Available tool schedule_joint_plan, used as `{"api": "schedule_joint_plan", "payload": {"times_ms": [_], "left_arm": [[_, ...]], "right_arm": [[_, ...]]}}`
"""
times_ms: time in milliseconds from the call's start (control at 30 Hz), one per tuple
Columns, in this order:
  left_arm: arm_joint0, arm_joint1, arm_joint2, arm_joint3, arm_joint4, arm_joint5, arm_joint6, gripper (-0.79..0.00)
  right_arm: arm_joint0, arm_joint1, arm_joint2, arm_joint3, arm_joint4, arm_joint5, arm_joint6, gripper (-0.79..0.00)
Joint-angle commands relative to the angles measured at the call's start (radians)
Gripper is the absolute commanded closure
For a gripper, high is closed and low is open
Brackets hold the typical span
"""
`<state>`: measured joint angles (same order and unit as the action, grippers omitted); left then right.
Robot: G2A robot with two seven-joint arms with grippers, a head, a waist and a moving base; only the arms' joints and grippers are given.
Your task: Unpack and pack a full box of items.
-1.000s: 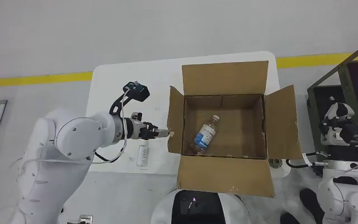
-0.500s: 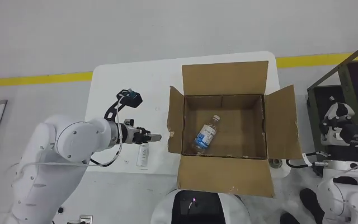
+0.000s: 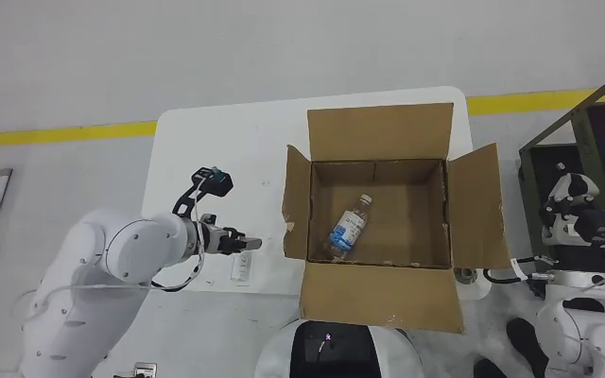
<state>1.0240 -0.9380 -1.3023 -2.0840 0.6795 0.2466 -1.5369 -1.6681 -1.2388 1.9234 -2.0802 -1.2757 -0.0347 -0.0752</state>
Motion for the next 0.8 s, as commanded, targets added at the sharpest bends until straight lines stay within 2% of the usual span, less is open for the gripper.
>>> {"api": "schedule_joint_plan", "payload": {"times_ms": [0, 133, 267, 767], "left_arm": [[0.057, 0.014, -0.001, -0.006, 0.049, -0.011, 0.001, -0.785], [0.145, 0.029, 0.014, -0.047, 0.063, 0.005, 0.001, -0.785], [0.179, 0.03, 0.043, -0.064, 0.087, 0.031, 0.015, -0.785], [0.184, 0.027, 0.06, -0.057, 0.08, 0.037, 0.032, -0.785]], "right_arm": [[0.0, 0.0, 0.0, 0.0, 0.0, 0.0, 0.0, 0.0], [0.0, 0.0, 0.0, 0.0, 0.0, 0.0, 0.0, 0.0], [0.0, 0.0, 0.0, 0.0, 0.0, 0.0, 0.0, 0.0], [0.0, 0.0, 0.0, 0.0, 0.0, 0.0, 0.0, 0.0]]}}
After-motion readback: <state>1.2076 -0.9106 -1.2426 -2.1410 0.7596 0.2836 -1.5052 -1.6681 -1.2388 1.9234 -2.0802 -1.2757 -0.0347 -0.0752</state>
